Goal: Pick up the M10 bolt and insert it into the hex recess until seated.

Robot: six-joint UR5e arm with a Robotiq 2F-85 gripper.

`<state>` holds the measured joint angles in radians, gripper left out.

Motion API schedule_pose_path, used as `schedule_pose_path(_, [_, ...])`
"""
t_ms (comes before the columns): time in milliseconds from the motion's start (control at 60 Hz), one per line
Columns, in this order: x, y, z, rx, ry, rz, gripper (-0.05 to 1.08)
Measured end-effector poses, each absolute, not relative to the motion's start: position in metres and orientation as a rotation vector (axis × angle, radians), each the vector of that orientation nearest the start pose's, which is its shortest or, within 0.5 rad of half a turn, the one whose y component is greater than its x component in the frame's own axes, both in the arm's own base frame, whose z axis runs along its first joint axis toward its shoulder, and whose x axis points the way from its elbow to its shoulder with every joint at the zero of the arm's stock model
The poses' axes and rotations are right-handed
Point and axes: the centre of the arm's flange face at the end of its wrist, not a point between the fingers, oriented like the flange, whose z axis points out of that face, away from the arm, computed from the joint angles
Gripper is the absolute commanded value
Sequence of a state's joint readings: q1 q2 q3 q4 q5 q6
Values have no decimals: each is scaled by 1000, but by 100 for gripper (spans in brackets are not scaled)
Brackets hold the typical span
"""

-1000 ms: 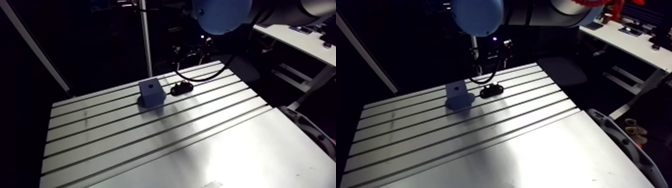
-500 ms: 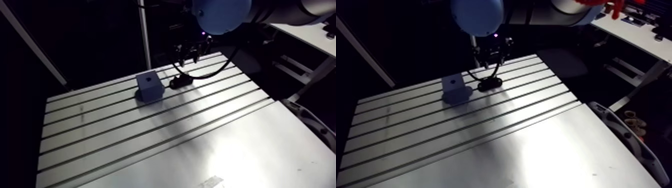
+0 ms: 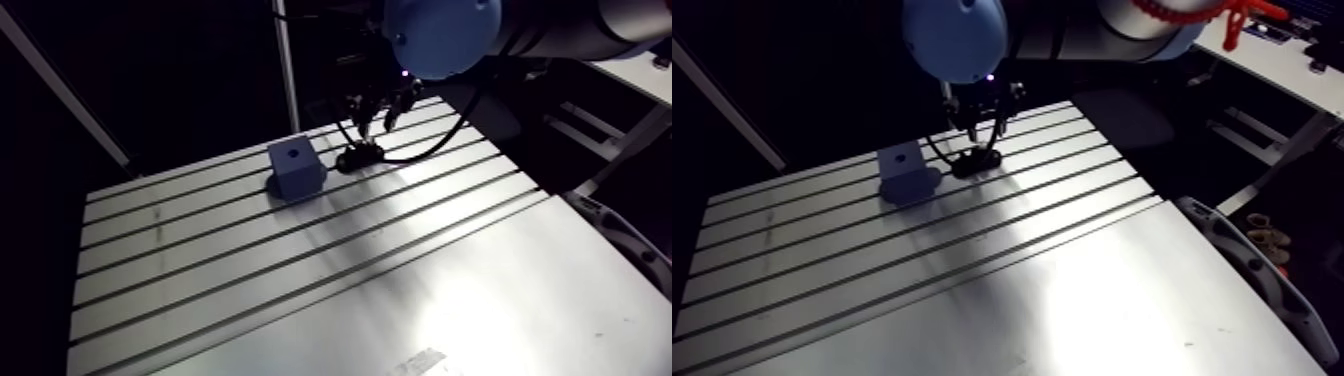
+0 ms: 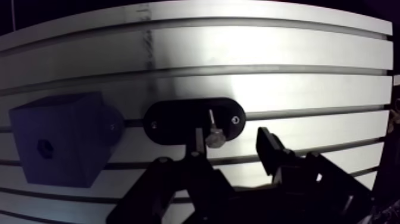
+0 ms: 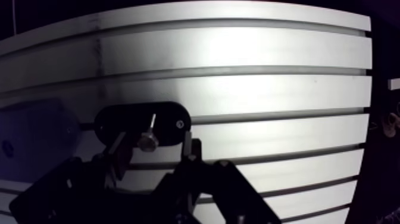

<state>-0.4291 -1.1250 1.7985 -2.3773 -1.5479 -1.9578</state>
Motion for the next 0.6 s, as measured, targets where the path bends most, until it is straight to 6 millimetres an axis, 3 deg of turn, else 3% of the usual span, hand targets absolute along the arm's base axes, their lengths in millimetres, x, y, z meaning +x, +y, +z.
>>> schedule_pose_path(600, [-600, 120, 211, 110, 3273, 43, 49])
